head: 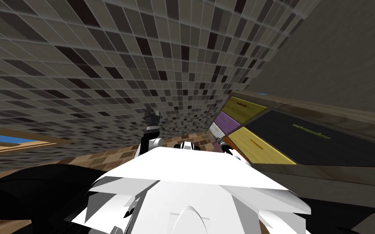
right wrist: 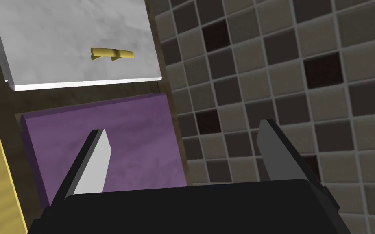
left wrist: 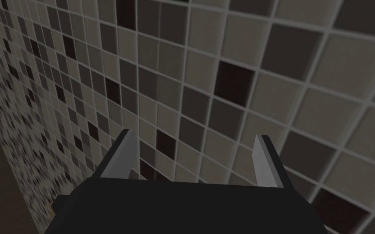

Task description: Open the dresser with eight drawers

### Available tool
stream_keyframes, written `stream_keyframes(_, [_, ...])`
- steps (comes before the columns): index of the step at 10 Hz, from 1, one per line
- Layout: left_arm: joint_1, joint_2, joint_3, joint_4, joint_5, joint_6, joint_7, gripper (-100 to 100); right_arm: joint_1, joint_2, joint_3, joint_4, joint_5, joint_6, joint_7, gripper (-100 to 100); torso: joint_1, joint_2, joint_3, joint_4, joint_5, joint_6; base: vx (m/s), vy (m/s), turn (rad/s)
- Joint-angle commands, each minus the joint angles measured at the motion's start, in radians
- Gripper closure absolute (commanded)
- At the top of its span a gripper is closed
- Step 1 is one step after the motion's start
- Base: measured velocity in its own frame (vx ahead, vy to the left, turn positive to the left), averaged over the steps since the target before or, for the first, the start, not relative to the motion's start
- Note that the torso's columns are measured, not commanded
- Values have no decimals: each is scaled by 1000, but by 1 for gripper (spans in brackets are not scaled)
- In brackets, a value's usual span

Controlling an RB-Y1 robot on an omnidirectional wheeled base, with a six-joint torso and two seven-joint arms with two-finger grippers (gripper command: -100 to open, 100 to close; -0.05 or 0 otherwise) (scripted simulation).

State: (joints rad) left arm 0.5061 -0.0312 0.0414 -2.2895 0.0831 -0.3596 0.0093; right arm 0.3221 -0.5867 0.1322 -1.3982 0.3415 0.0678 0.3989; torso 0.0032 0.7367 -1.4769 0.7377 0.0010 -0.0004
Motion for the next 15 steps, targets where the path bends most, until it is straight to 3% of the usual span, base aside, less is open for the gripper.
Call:
stream_keyframes(1, [0, 0, 0, 0, 0, 0, 0, 0, -9, -45, 4, 90, 31, 64, 34, -100, -3, 1, 1, 0, -1, 2, 43, 96, 206])
stream_keyframes(2, [0, 0, 0, 0, 0, 0, 0, 0, -9, -45, 4, 110, 31, 64, 34, -100, -3, 1, 1, 0, -1, 0, 41, 75, 115])
stream_keyframes(3, [0, 0, 0, 0, 0, 0, 0, 0, -23, -75, 11, 143, 49, 102, 53, -100, -5, 2, 1, 0, -1, 1, 43, 90, 236])
stream_keyframes(5, [0, 0, 0, 0, 0, 0, 0, 0, -23, -75, 11, 172, 49, 102, 53, -100, -4, 2, 1, 0, -1, 1, 22, 40, 55])
stream_keyframes(6, [0, 0, 0, 0, 0, 0, 0, 0, -38, -105, 17, 213, 66, 140, 72, -100, -6, 3, 2, 1, -2, 1, 14, 48, 215])
stream_keyframes(7, [0, 0, 0, 0, 0, 0, 0, 0, -38, -105, 17, 234, 66, 140, 72, -100, -3, 2, 2, 1, -1, 0, 24, 46, 140])
stream_keyframes(8, [0, 0, 0, 0, 0, 0, 0, 0, -52, -136, 24, 281, 84, 170, 90, -100, -3, 1, 1, 0, -1, 1, 48, 71, 234])
stream_keyframes(9, [0, 0, 0, 0, 0, 0, 0, 0, -52, -136, 24, 297, 84, 178, 90, -100, -1, -1, 0, 0, 0, 0, 48, 62, 103])
stream_keyframes(10, [0, 0, 0, 0, 0, 0, 0, 0, -67, -166, 30, 334, 100, 212, 108, -100, -2, 0, 0, 0, -1, 1, 54, 83, 228])
stream_keyframes(12, [0, 0, 0, 0, 0, 0, 0, 0, -67, -166, 30, 359, 100, 215, 108, -100, -4, 2, 1, 0, -1, 1, 23, 47, 36])
stream_keyframes(15, [0, 0, 0, 0, 0, 0, 0, 0, -94, -225, 42, 448, 133, 287, 142, -100, -3, 1, 1, 0, -1, 1, 32, 54, 169])
